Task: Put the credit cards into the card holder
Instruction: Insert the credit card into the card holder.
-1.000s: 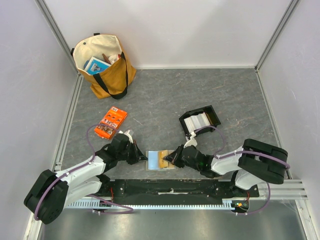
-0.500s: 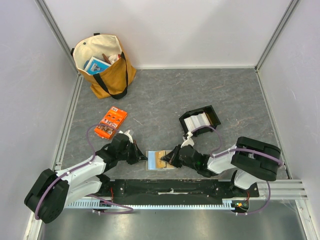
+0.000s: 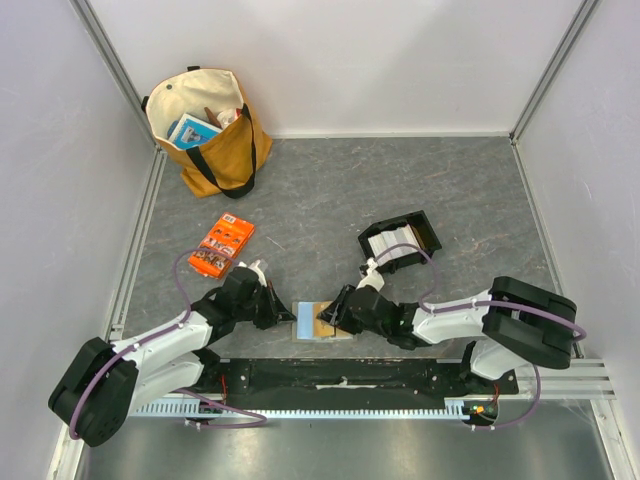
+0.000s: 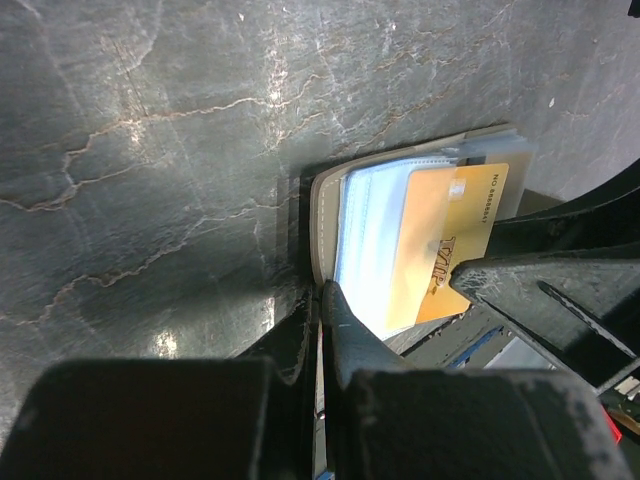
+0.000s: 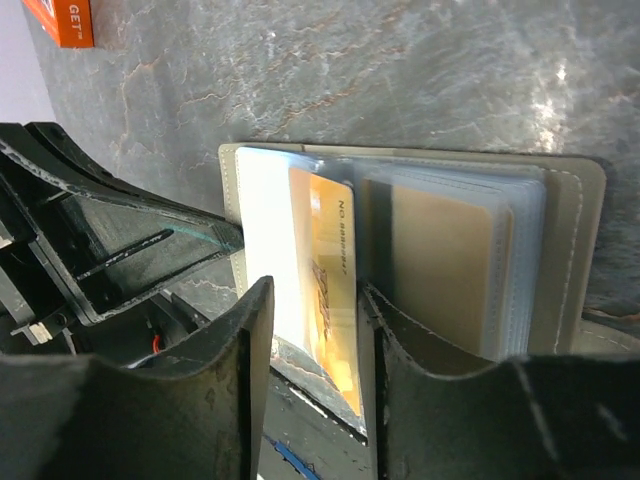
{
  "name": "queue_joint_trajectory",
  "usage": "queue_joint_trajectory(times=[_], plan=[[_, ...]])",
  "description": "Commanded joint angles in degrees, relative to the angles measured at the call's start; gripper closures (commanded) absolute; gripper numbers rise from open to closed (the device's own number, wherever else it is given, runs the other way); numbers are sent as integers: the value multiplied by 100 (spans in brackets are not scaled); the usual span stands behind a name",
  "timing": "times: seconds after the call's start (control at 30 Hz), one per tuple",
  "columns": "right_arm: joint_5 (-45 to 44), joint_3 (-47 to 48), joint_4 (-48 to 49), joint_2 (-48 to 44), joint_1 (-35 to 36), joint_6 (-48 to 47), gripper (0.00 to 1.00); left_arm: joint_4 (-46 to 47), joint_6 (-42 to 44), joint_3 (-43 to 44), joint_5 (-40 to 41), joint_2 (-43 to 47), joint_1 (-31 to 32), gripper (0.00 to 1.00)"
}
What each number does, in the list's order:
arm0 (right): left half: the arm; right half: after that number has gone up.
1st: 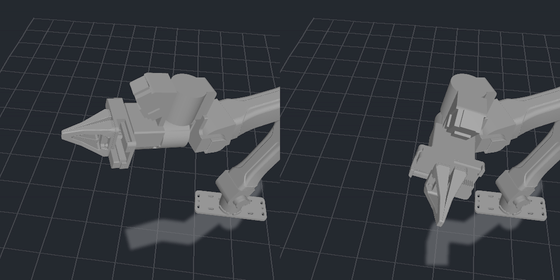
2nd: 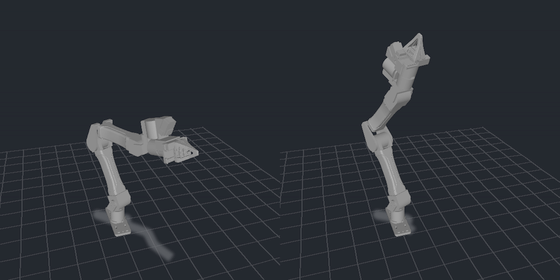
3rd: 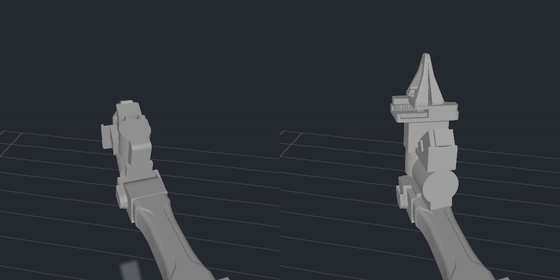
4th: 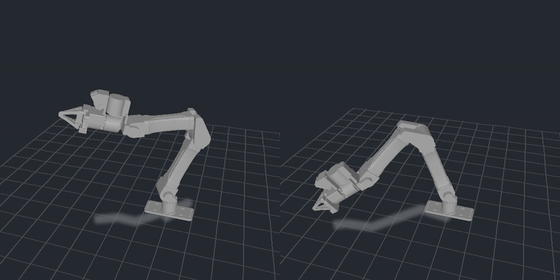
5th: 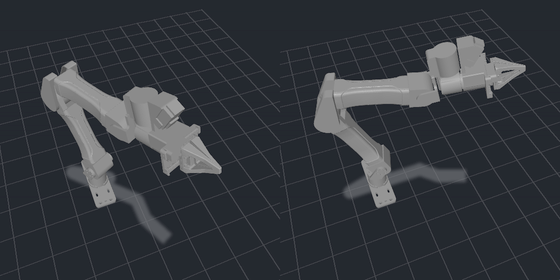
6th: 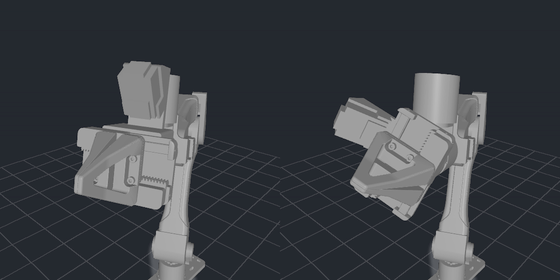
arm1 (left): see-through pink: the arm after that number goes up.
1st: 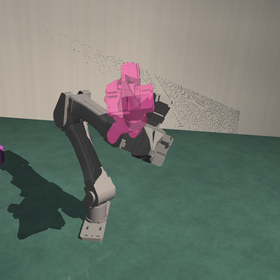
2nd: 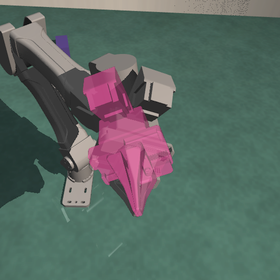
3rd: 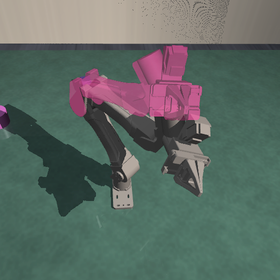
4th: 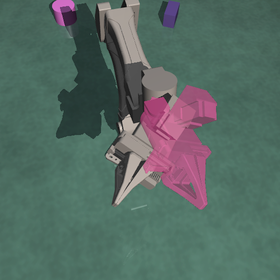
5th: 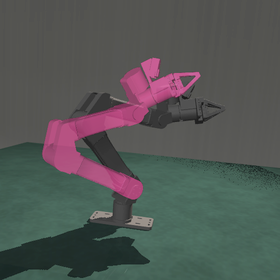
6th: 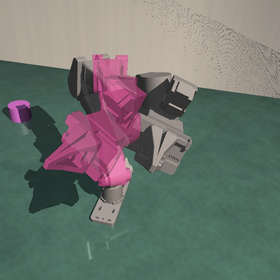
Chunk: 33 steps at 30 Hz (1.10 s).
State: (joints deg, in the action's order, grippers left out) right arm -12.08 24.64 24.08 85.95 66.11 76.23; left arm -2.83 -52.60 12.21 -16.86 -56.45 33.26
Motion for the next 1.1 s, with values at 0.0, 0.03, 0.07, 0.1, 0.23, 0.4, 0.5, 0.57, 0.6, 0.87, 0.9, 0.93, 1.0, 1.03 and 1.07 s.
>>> queue_joint_trajectory(times=[0.0,0.03,0.07,0.1,0.23,0.4,0.5,0.57,0.6,0.87,0.9,0.93,1.0,1.03,1.07], plan=[[-541,260,-1264,-131,25,-503,53,90,-101,-8,25,72,-3,98],[-594,304,-1352,-157,34,-564,52,98,-101,1,25,81,-3,98],[-707,435,-1579,-175,69,-617,50,81,-101,1,25,90,-3,98],[-839,558,-1764,-193,130,-722,50,81,-93,10,34,90,-3,98],[-1042,823,-2144,-219,201,-934,54,46,-84,27,43,90,6,98],[-937,814,-2126,-219,218,-899,72,28,-75,36,43,90,5,98],[-920,796,-2109,-272,236,-925,82,19,-66,36,43,81,5,98],[-893,805,-2100,-272,245,-934,86,19,-75,27,34,90,-3,98],[-858,805,-2074,-272,245,-925,86,11,-75,27,43,99,-3,98],[-279,849,-1442,193,245,-890,87,19,-75,36,43,99,-3,98],[-173,867,-1345,263,245,-881,87,19,-75,45,43,99,-3,98],[-129,893,-1301,360,245,-881,88,19,-75,45,34,99,-3,98],[-50,893,-1213,413,245,-873,88,19,-75,45,34,107,-3,98],[-58,902,-1221,405,245,-873,88,11,-75,36,25,99,-3,98],[-84,911,-1256,387,245,-864,87,-7,-84,36,34,107,-3,98]])
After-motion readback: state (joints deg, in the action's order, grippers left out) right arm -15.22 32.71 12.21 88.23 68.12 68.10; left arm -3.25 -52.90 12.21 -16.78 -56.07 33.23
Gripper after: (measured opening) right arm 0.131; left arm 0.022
